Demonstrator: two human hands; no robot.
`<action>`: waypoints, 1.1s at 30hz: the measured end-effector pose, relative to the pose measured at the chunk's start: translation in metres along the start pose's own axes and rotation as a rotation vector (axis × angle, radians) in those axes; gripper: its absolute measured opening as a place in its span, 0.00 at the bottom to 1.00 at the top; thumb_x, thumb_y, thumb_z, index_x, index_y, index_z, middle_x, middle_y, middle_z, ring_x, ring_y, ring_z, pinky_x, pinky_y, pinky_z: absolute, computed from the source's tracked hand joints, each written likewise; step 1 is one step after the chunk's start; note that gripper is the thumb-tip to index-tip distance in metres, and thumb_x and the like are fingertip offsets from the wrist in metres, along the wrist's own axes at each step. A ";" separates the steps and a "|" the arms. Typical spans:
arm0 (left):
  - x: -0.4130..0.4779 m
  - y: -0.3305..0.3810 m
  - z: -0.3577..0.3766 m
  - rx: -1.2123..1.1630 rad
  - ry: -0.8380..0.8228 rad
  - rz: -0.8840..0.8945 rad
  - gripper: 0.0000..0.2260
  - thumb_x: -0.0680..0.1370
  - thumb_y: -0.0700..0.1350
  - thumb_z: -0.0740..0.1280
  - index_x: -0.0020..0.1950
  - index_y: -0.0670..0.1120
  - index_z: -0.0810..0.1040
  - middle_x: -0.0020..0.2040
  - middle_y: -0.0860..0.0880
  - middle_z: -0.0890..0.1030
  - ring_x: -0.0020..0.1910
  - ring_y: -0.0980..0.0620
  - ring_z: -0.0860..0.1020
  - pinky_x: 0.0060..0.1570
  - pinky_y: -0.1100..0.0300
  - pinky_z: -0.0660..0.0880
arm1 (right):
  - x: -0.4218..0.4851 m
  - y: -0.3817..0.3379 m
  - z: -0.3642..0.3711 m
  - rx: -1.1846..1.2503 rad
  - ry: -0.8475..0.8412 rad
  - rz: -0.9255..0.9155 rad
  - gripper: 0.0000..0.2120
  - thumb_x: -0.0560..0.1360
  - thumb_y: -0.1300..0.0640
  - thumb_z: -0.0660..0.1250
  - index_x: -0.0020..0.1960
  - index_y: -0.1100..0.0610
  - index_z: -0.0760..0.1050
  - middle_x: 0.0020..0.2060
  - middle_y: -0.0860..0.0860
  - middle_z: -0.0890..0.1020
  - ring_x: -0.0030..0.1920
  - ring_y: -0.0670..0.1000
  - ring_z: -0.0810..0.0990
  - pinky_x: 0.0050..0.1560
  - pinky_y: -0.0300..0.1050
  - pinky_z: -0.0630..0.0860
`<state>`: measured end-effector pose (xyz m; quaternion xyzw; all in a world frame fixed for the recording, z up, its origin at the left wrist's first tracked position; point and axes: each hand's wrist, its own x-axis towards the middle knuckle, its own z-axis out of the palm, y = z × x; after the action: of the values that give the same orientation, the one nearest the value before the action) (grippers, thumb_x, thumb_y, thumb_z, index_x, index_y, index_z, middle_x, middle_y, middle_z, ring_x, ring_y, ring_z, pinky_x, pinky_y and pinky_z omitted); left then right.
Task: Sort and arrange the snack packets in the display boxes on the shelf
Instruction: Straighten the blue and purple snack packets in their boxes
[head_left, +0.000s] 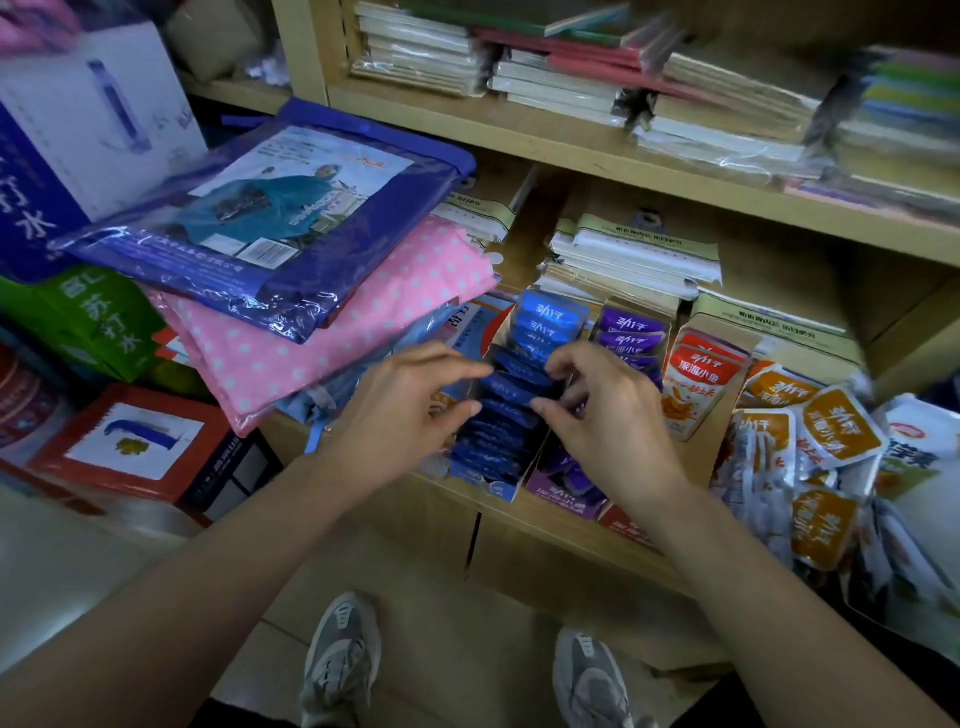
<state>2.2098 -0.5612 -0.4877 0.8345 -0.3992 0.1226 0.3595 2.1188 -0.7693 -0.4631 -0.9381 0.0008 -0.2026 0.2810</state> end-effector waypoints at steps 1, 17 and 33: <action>0.004 -0.001 -0.001 -0.025 -0.019 -0.030 0.14 0.74 0.43 0.77 0.59 0.49 0.84 0.51 0.53 0.82 0.47 0.55 0.82 0.48 0.51 0.81 | 0.003 0.002 0.001 -0.013 -0.015 -0.006 0.15 0.74 0.58 0.75 0.59 0.54 0.79 0.49 0.46 0.81 0.41 0.42 0.81 0.45 0.39 0.81; 0.031 -0.007 -0.013 -0.061 -0.348 0.035 0.05 0.74 0.42 0.77 0.48 0.50 0.88 0.44 0.57 0.85 0.41 0.62 0.81 0.45 0.59 0.80 | 0.023 0.020 -0.002 -0.120 -0.152 -0.016 0.08 0.74 0.62 0.75 0.53 0.58 0.84 0.44 0.52 0.85 0.44 0.49 0.83 0.52 0.49 0.81; 0.038 -0.011 -0.010 -0.041 -0.090 -0.129 0.03 0.72 0.48 0.78 0.40 0.51 0.86 0.33 0.58 0.83 0.34 0.60 0.81 0.37 0.63 0.78 | 0.025 0.021 -0.001 -0.057 -0.098 -0.133 0.04 0.77 0.64 0.70 0.48 0.59 0.83 0.42 0.48 0.81 0.42 0.48 0.80 0.46 0.49 0.80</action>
<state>2.2437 -0.5717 -0.4677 0.8555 -0.3629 0.0537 0.3654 2.1439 -0.7903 -0.4638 -0.9525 -0.0696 -0.1747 0.2396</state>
